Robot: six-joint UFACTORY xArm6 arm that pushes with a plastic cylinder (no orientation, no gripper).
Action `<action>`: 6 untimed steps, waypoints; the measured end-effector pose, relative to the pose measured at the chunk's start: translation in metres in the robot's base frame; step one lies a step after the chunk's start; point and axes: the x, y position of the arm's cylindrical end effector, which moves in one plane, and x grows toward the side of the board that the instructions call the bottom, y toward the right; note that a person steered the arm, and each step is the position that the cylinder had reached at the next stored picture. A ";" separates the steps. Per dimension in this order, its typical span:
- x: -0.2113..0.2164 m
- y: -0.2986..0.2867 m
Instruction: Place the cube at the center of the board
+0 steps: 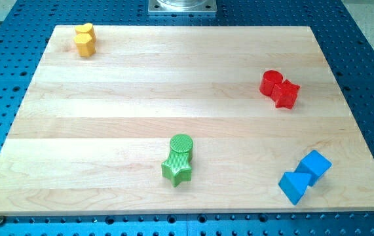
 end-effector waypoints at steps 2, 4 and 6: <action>0.038 -0.090; 0.029 -0.144; -0.038 -0.143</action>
